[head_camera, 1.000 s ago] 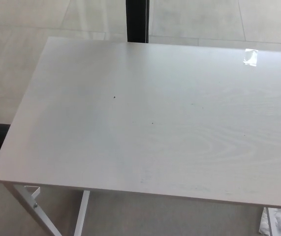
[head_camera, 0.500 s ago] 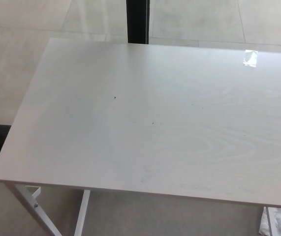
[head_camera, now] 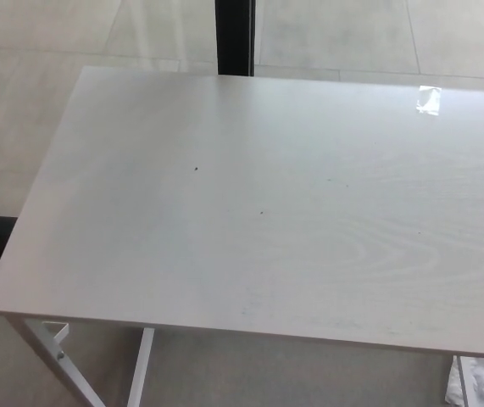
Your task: The robot uses both its hands to grab the left and right ends of a football kept in the middle of the desk infront of it, lifts it up and places it in the palm of a person
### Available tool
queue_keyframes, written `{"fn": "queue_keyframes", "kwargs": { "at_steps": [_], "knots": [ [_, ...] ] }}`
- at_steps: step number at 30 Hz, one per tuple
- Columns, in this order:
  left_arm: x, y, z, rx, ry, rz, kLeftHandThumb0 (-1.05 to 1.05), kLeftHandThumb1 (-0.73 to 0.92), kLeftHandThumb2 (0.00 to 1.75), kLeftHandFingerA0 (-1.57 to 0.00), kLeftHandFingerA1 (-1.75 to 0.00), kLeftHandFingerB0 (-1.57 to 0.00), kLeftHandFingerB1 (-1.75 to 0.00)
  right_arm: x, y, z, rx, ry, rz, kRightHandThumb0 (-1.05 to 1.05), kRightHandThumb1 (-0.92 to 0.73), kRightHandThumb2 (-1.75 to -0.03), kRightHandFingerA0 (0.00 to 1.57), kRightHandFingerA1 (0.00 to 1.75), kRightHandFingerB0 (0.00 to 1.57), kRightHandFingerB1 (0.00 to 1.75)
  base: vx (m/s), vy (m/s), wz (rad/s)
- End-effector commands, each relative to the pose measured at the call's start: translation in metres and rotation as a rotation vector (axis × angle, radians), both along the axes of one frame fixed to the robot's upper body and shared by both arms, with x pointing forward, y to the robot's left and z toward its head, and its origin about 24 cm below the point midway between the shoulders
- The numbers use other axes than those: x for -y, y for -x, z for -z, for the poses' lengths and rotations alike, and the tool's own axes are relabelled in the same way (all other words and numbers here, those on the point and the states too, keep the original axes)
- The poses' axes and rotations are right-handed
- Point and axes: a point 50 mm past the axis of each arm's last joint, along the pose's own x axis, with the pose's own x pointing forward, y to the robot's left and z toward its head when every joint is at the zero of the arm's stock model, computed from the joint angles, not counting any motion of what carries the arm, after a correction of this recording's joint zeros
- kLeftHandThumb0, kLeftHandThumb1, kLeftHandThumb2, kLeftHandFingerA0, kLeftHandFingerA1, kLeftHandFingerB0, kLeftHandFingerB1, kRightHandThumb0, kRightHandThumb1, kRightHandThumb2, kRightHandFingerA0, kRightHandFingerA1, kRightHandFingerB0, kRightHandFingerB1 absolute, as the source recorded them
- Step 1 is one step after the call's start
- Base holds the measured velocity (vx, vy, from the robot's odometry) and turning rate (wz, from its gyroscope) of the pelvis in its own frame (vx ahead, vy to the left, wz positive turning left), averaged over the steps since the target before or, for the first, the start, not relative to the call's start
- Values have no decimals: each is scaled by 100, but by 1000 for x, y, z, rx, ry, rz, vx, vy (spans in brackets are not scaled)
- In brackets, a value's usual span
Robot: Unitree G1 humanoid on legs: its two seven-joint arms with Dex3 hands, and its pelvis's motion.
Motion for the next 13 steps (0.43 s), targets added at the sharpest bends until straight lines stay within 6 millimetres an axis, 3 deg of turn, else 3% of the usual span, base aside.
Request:
{"fn": "queue_keyframes", "kwargs": {
  "at_steps": [1,2,3,4,5,6,7,8,10,11,12,13],
  "knots": [
    [-3,-4,-7,63,-40,51,-84,64,101,-33,-71,-6,-52,4,-3,-9,6,47,-58,-90,-67,-102,27,71,6,50,0,0,0],
    [-3,-3,-8,60,-39,53,-84,81,65,-32,-75,-8,-48,4,-2,-8,8,46,-55,-89,-66,-102,31,71,6,52,0,0,0],
    [-4,-3,-9,53,-38,59,-82,63,99,-33,-72,-7,-53,4,-1,-7,4,45,-56,-89,-66,-102,30,71,7,53,0,0,0],
    [-4,-2,-10,49,-39,66,-82,63,99,-33,-72,-7,-53,5,1,-6,2,44,-56,-89,-66,-102,30,71,7,53,0,0,0],
    [-4,-4,-11,58,-39,80,-82,63,99,-31,-71,-7,-53,4,0,-5,-7,47,-59,-85,-81,-65,26,74,9,48,0,0,0],
    [-5,-14,-12,76,-45,87,-80,64,99,-33,-71,-9,-53,2,-5,-3,11,48,-69,-90,-66,-102,24,70,7,54,0,0,0],
    [-5,-15,-12,78,-45,88,-80,64,99,-33,-71,-9,-53,2,-5,-3,13,49,-70,-90,-66,-102,24,70,7,54,0,0,0],
    [-5,-23,-11,87,-46,95,-82,81,64,-36,-74,-13,-46,2,-11,-2,23,48,-70,-90,-67,-102,29,71,7,52,0,0,0],
    [-7,-26,-9,87,-44,85,-83,79,64,-40,-73,-14,-44,2,-14,-1,27,52,-69,-89,-66,-101,26,70,7,52,0,0,0],
    [-7,-28,-8,90,-41,82,-83,79,64,-41,-73,-13,-44,0,-16,-1,30,55,-71,-83,-65,-102,21,69,3,50,0,0,0],
    [-5,-29,-10,106,-29,82,-82,64,99,-40,-72,-8,-51,0,-15,0,7,62,-77,-81,-65,-103,21,68,3,49,0,0,0],
    [-5,-29,-10,106,-29,82,-82,64,99,-40,-72,-8,-51,0,-15,0,7,62,-77,-81,-65,-103,21,68,3,49,0,0,0]
  ]
}}
